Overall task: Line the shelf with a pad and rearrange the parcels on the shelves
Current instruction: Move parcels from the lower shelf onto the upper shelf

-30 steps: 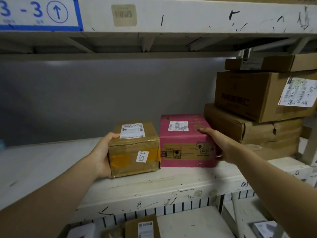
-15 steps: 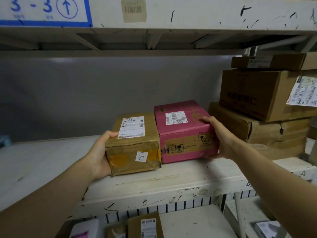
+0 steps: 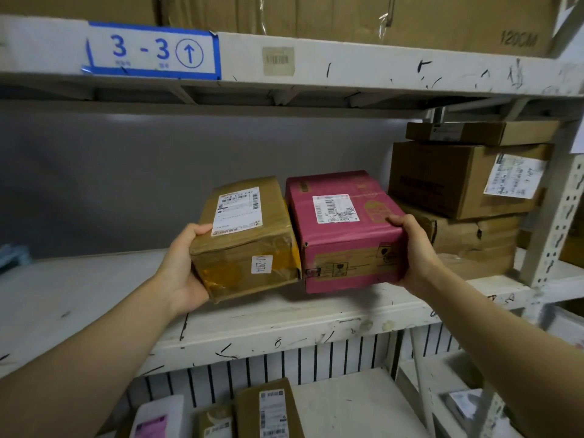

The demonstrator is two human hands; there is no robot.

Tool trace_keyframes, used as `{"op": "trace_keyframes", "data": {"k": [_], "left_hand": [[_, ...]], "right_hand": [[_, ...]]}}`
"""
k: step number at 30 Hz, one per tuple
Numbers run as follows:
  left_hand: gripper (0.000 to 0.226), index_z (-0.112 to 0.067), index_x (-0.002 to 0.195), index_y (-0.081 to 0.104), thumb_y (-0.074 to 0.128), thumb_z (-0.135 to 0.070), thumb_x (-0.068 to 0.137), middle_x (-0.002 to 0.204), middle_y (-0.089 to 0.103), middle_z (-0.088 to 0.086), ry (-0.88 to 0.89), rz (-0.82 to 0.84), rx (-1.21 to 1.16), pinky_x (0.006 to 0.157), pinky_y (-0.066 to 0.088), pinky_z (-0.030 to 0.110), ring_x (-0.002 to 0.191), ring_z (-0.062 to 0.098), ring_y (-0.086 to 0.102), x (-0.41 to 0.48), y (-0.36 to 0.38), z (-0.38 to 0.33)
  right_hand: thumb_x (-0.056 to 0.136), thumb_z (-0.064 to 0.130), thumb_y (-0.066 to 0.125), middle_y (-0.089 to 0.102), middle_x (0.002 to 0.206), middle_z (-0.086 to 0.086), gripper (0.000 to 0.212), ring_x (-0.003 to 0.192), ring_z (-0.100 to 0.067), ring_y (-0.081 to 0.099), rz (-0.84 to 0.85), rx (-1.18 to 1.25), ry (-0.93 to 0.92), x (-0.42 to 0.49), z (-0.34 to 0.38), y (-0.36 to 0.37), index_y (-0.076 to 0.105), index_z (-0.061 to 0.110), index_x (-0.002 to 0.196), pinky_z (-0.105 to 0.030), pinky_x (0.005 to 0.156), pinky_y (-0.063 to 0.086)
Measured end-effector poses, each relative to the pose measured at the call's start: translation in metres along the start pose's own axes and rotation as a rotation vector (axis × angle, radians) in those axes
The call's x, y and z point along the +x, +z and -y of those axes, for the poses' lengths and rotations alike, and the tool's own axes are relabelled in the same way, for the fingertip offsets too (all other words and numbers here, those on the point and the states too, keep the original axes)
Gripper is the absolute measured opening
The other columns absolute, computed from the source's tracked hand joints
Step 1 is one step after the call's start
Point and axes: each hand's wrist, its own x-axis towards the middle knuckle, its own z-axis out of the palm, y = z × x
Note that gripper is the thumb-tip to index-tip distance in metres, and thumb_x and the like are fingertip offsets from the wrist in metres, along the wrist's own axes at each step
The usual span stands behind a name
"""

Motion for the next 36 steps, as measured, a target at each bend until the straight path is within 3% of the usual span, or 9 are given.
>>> {"op": "trace_keyframes", "data": {"k": [6, 9, 16, 19, 26, 29, 31, 33, 36], "left_hand": [[0.038, -0.029, 0.116, 0.073, 0.056, -0.049, 0.088, 0.112, 0.075, 0.013, -0.012, 0.066, 0.028, 0.087, 0.055, 0.053, 0.107, 0.034, 0.068, -0.036, 0.003, 0.003], [0.038, -0.029, 0.116, 0.073, 0.056, -0.049, 0.089, 0.113, 0.075, 0.013, -0.027, 0.111, 0.050, 0.088, 0.055, 0.052, 0.106, 0.034, 0.068, -0.054, 0.005, 0.009], [0.042, -0.029, 0.122, 0.069, 0.058, -0.050, 0.088, 0.119, 0.073, 0.013, -0.096, 0.257, 0.118, 0.097, 0.050, 0.054, 0.114, 0.034, 0.064, -0.090, 0.004, 0.035], [0.044, -0.030, 0.125, 0.067, 0.060, -0.051, 0.086, 0.119, 0.073, 0.014, -0.130, 0.316, 0.163, 0.094, 0.052, 0.053, 0.114, 0.034, 0.064, -0.104, 0.004, 0.051], [0.042, -0.026, 0.121, 0.066, 0.063, -0.043, 0.083, 0.113, 0.074, 0.014, -0.215, 0.387, 0.214, 0.092, 0.052, 0.048, 0.106, 0.030, 0.066, -0.128, -0.010, 0.096], [0.059, -0.018, 0.116, 0.070, 0.080, -0.041, 0.063, 0.113, 0.074, 0.017, -0.289, 0.400, 0.226, 0.084, 0.055, 0.044, 0.093, 0.029, 0.071, -0.132, -0.029, 0.119], [0.068, -0.014, 0.113, 0.073, 0.087, -0.038, 0.051, 0.113, 0.074, 0.018, -0.348, 0.365, 0.238, 0.084, 0.055, 0.043, 0.088, 0.029, 0.073, -0.131, -0.040, 0.137], [0.059, -0.012, 0.117, 0.070, 0.077, -0.036, 0.063, 0.110, 0.074, 0.019, -0.397, 0.304, 0.241, 0.087, 0.053, 0.045, 0.086, 0.031, 0.073, -0.129, -0.049, 0.156], [0.058, -0.014, 0.121, 0.068, 0.073, -0.037, 0.068, 0.108, 0.074, 0.021, -0.472, 0.209, 0.249, 0.087, 0.054, 0.047, 0.091, 0.035, 0.071, -0.125, -0.058, 0.183]], "right_hand": [[0.081, 0.054, 0.061, 0.072, 0.098, -0.008, 0.041, 0.100, -0.032, 0.066, -0.060, -0.009, -0.095, -0.053, -0.002, -0.029, 0.065, 0.024, 0.107, -0.059, 0.100, 0.047], [0.083, 0.056, 0.058, 0.070, 0.104, -0.010, 0.041, 0.104, -0.033, 0.065, -0.104, -0.011, -0.156, -0.082, -0.004, -0.052, 0.064, 0.024, 0.108, -0.053, 0.094, 0.050], [0.095, 0.051, 0.044, 0.066, 0.091, -0.002, 0.031, 0.092, -0.023, 0.062, -0.179, 0.029, -0.203, -0.148, -0.026, -0.110, 0.059, 0.025, 0.105, -0.042, 0.081, 0.052], [0.092, 0.051, 0.044, 0.066, 0.095, -0.003, 0.033, 0.094, -0.024, 0.063, -0.237, 0.065, -0.168, -0.172, -0.040, -0.132, 0.060, 0.025, 0.107, -0.042, 0.076, 0.053], [0.087, 0.052, 0.044, 0.062, 0.117, -0.009, 0.041, 0.117, -0.031, 0.056, -0.323, 0.141, -0.054, -0.219, -0.081, -0.190, 0.058, 0.029, 0.117, -0.057, 0.104, 0.042], [0.089, 0.051, 0.041, 0.062, 0.111, -0.008, 0.049, 0.108, -0.031, 0.057, -0.346, 0.111, 0.009, -0.232, -0.101, -0.210, 0.055, 0.025, 0.128, -0.054, 0.100, 0.042], [0.086, 0.053, 0.044, 0.061, 0.115, -0.010, 0.056, 0.111, -0.034, 0.057, -0.358, 0.056, 0.054, -0.235, -0.115, -0.217, 0.053, 0.024, 0.132, -0.060, 0.103, 0.041], [0.075, 0.056, 0.053, 0.059, 0.120, -0.011, 0.069, 0.120, -0.038, 0.057, -0.378, 0.013, 0.127, -0.231, -0.131, -0.221, 0.053, 0.023, 0.136, -0.066, 0.105, 0.037], [0.077, 0.057, 0.053, 0.059, 0.106, -0.011, 0.058, 0.104, -0.036, 0.061, -0.334, -0.072, 0.206, -0.221, -0.153, -0.211, 0.059, 0.019, 0.120, -0.061, 0.099, 0.045]]}}
